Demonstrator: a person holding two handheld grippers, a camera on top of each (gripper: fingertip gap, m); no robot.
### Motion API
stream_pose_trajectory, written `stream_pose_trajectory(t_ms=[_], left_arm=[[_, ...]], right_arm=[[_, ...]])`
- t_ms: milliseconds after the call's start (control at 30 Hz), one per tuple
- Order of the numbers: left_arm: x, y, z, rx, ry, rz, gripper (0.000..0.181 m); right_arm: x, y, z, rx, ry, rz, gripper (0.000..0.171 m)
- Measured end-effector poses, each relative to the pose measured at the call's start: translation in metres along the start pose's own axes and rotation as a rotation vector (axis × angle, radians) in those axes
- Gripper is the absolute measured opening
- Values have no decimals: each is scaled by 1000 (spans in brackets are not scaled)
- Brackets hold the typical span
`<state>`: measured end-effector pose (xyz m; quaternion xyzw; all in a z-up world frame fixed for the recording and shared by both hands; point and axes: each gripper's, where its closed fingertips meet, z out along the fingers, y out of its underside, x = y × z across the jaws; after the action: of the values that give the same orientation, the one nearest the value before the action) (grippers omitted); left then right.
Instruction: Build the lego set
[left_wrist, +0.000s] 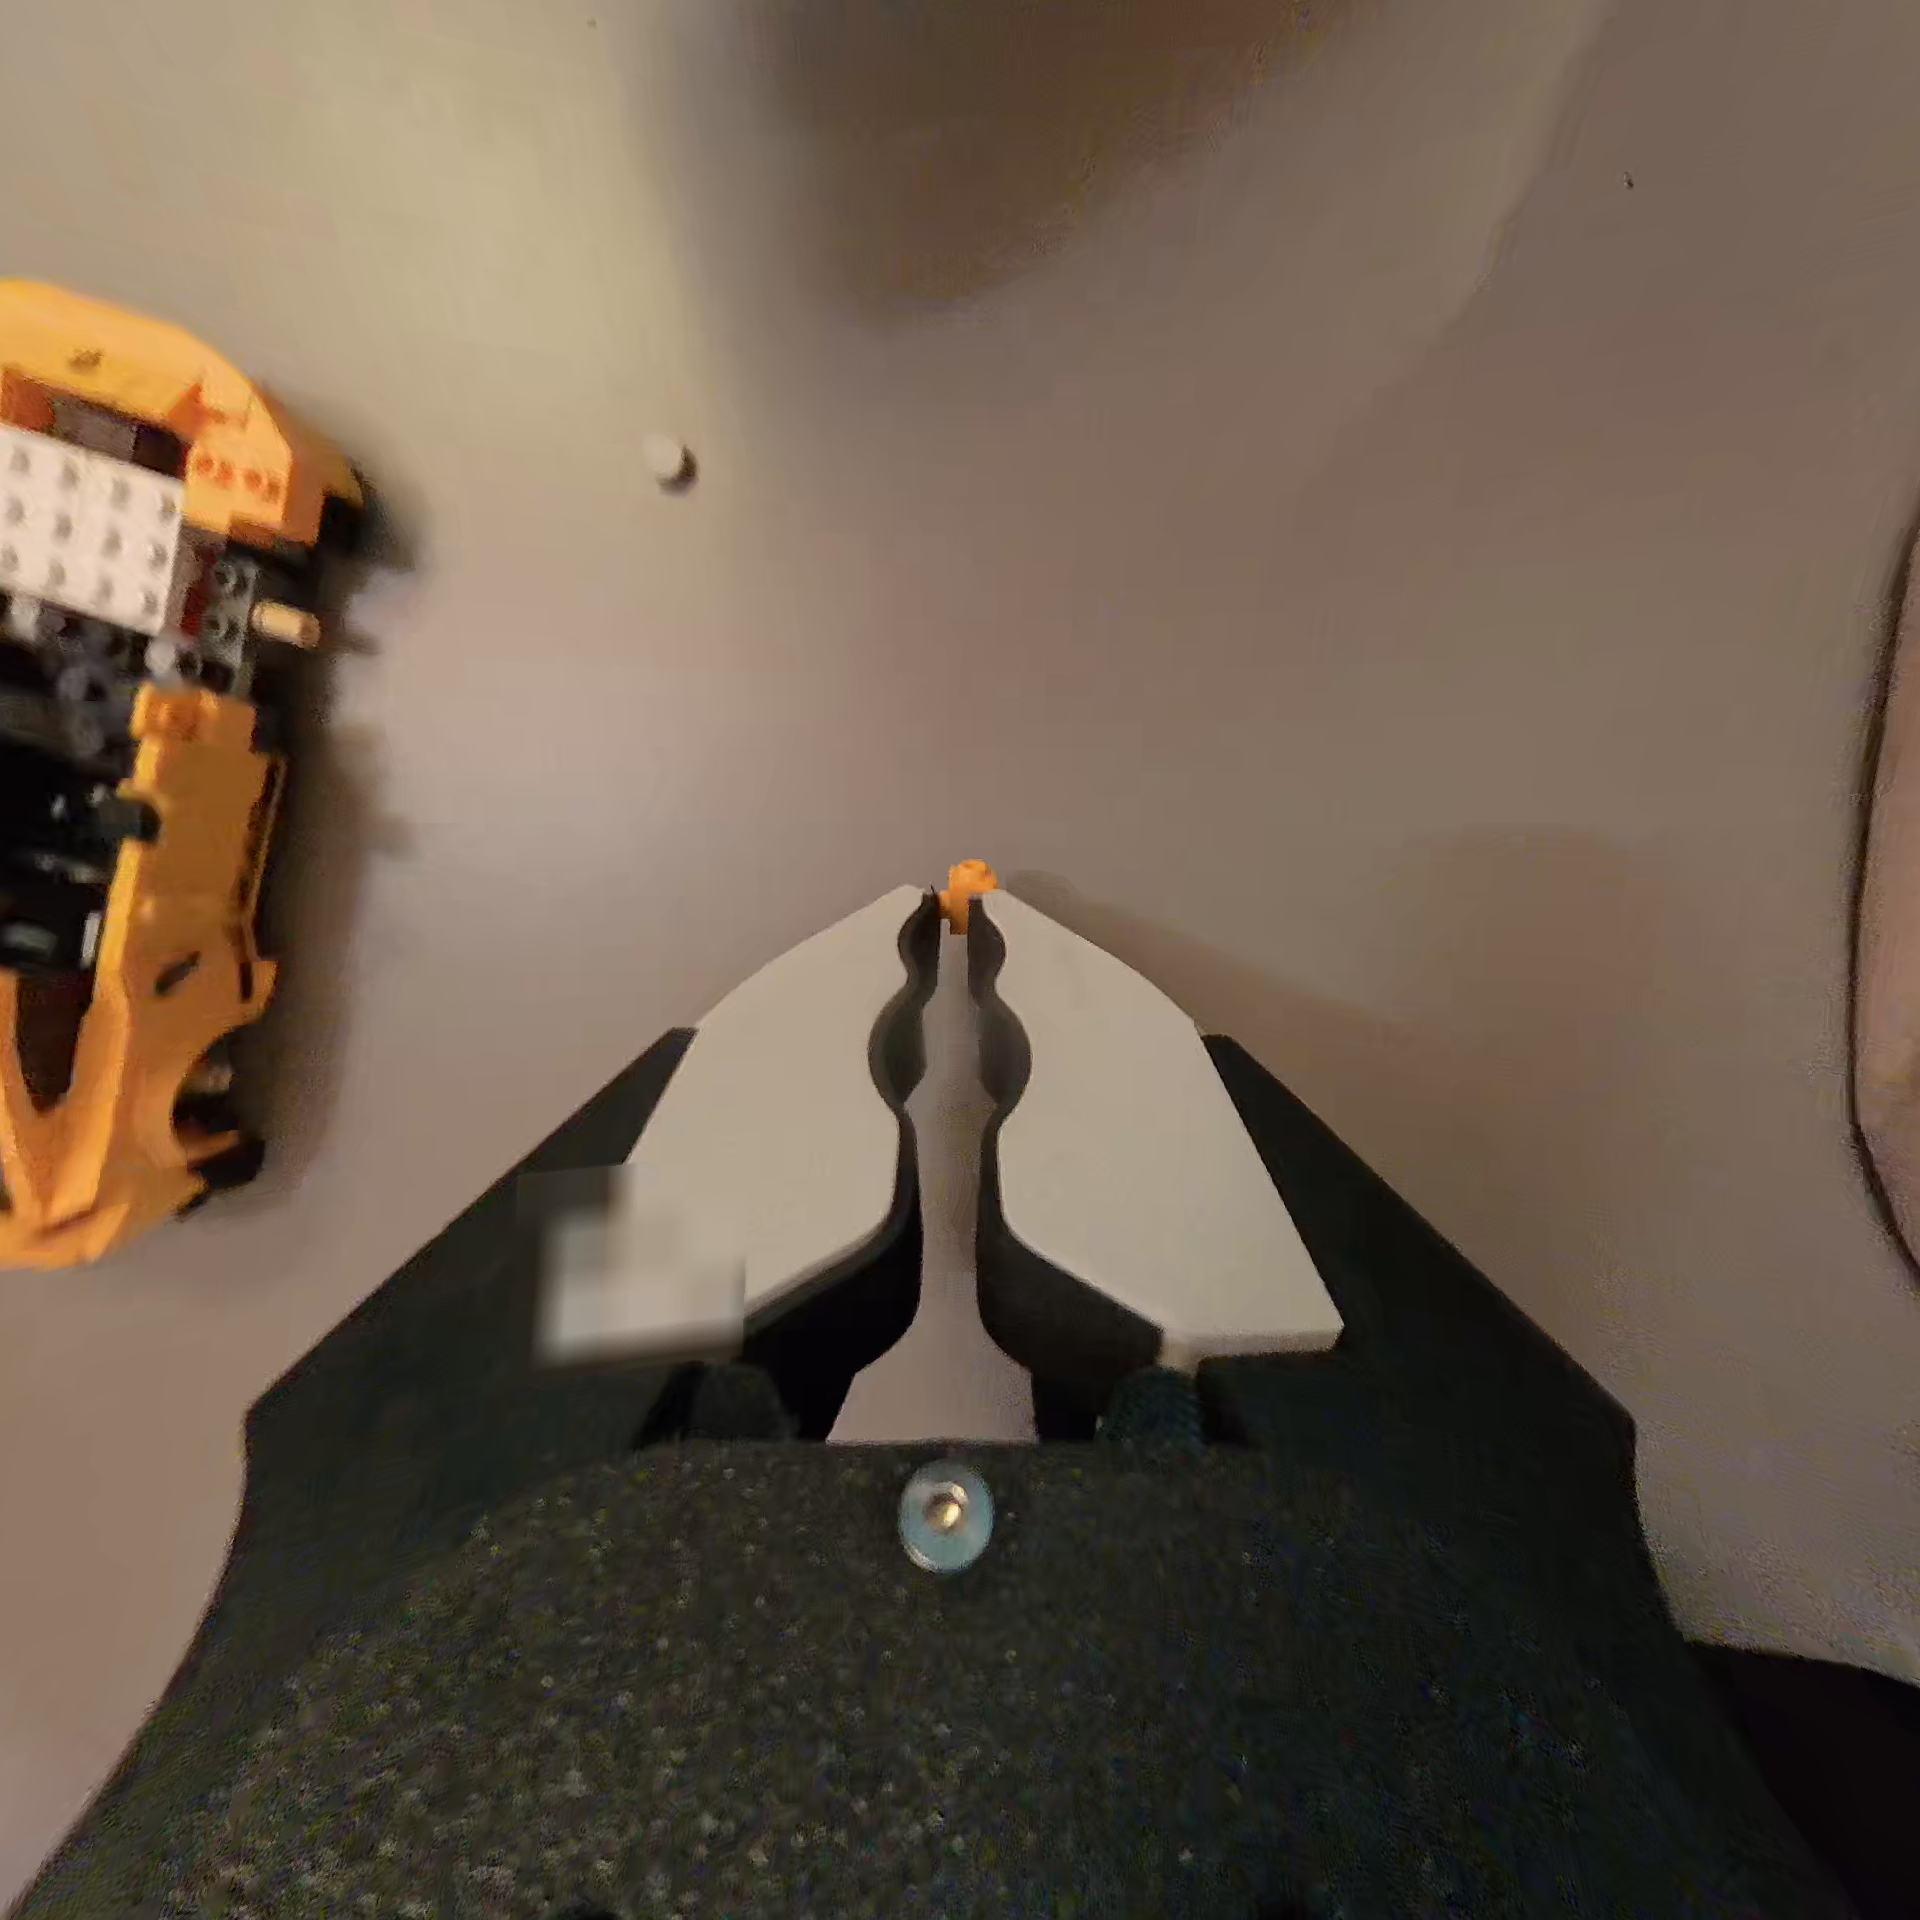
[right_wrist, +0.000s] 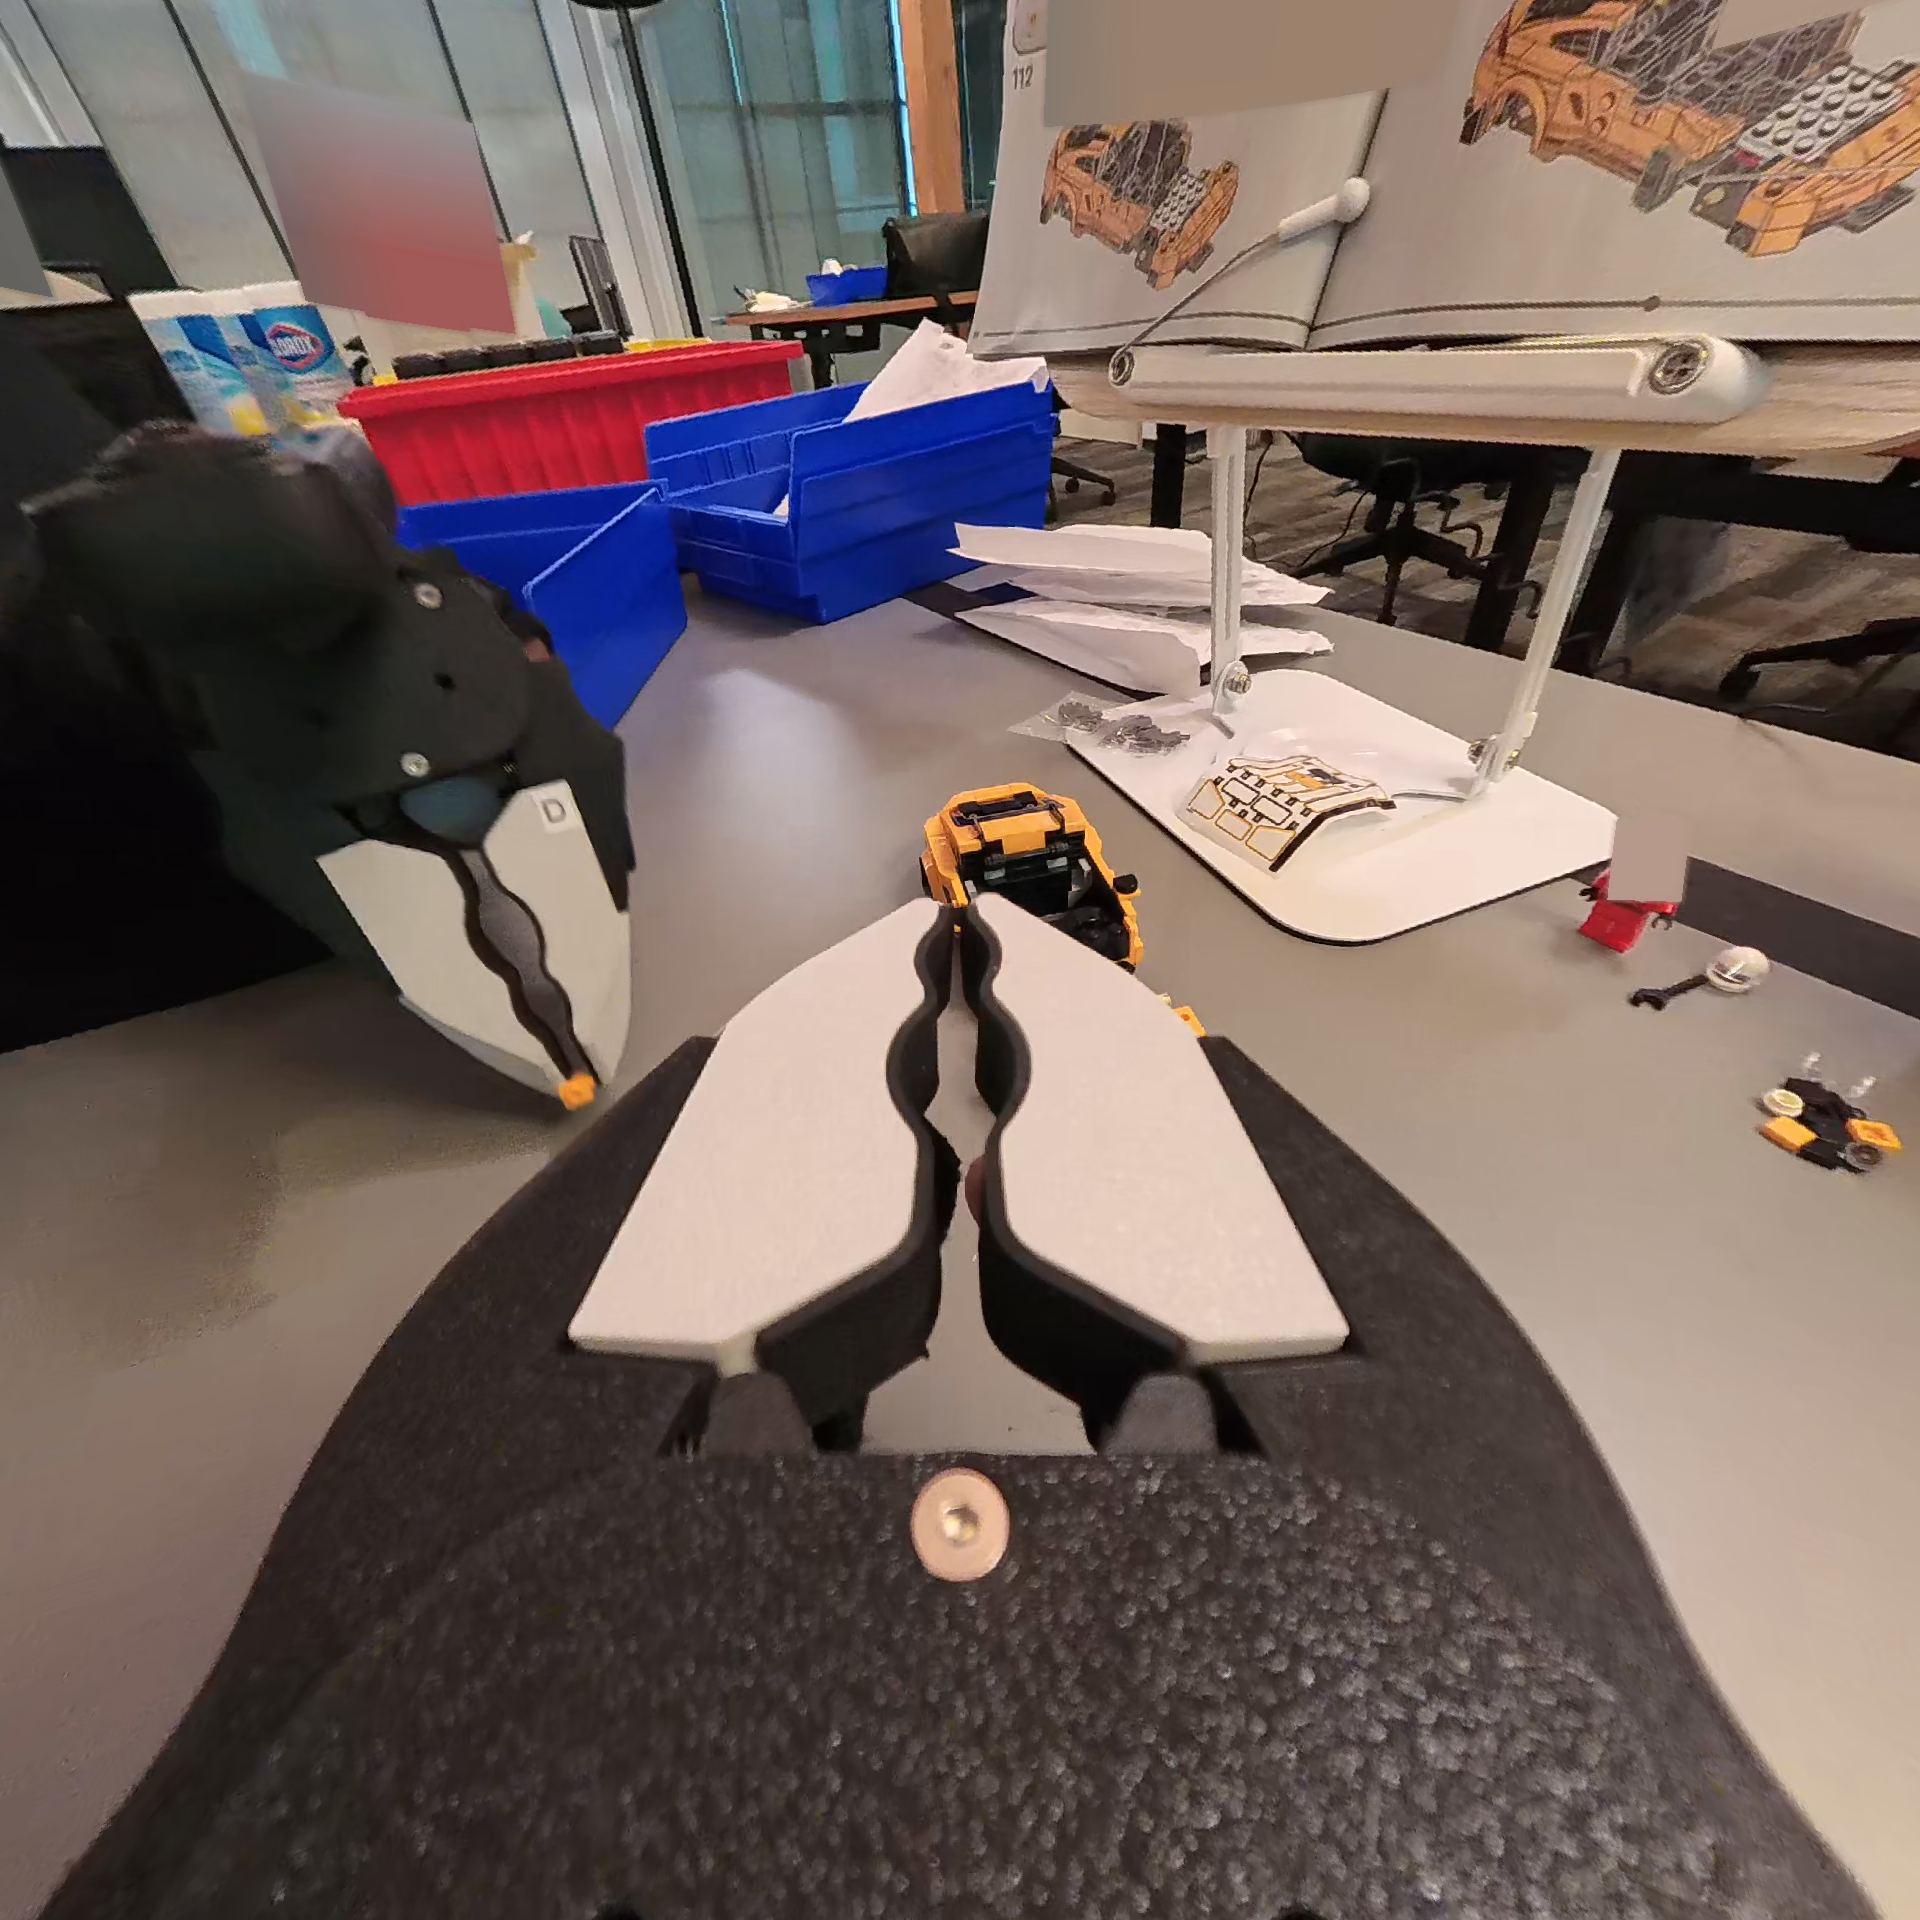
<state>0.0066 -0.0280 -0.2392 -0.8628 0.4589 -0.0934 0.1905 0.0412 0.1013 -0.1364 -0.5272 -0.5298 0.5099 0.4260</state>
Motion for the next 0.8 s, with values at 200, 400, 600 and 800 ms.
stream_pose_trajectory(t_ms=[200, 400, 600, 800], left_arm=[[-2, -4, 17, 2, 33, 8, 4], [0, -1, 15, 47, 26, 23, 26], [-4, 0, -21, 168, -29, -51, 45], [-29, 52, -172, 312, -344, -235, 42]], right_arm=[[1, 2, -2, -4, -3, -7, 1], [0, 6, 0, -18, -15, 3, 1], [-1, 5, -1, -13, -11, -4, 1], [-1, 0, -4, 3, -13, -9, 1]])
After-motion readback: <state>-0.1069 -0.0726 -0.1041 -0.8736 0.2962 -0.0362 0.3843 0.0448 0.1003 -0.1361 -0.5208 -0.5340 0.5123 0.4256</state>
